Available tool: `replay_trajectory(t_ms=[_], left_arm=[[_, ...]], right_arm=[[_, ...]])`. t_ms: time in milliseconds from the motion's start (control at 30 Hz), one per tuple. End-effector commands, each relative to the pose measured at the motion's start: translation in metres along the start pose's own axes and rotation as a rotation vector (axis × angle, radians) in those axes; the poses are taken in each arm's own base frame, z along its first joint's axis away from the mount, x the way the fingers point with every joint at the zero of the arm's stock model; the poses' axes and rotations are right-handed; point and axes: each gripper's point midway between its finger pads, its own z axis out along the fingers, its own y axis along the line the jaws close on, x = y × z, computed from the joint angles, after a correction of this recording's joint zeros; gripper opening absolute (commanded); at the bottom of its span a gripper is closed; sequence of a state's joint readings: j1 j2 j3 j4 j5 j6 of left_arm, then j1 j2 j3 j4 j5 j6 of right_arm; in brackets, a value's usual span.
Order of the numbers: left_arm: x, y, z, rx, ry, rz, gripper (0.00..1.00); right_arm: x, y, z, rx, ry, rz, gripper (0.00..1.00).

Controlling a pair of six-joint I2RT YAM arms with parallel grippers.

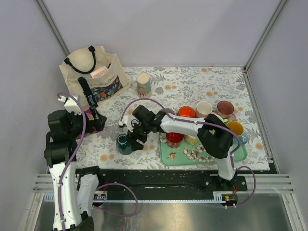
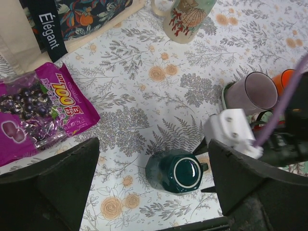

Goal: Turn the mug right side up
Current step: Place the cup on the tray.

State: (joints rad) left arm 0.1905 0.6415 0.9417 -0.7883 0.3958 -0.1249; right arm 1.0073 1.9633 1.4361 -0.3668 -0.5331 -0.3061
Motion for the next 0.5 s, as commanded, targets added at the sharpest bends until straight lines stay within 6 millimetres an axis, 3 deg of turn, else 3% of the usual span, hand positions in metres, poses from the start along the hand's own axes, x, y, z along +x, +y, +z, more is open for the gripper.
replay_trajectory(t_ms=[0,100,233,300,467], left_arm=[[-0.025,-0.004,-0.014,-0.011,-0.093,0.033,0.97],[-0.027,-0.005,-0.016,-0.004,-0.101,0.046,0.97],[-0.026,-0.007,-0.015,0.013,-0.104,0.05,0.97],[-0.024,-0.007,-0.012,0.021,-0.102,0.059,0.97],[-0.034,-0.032,-0.016,0.168,-0.18,0.162,0.97]], right_arm=[[-0.001,-0.004,0.027,0.002,-0.017,0.081,0.76],[0.017,-0.01,0.037,0.016,0.027,0.051,0.65],[0.022,-0.011,0.036,0.011,0.046,0.012,0.18],[0.014,-0.008,0.029,-0.006,0.029,0.009,0.0],[-0.014,0.009,-0.015,-0.15,-0.023,0.02,0.0]])
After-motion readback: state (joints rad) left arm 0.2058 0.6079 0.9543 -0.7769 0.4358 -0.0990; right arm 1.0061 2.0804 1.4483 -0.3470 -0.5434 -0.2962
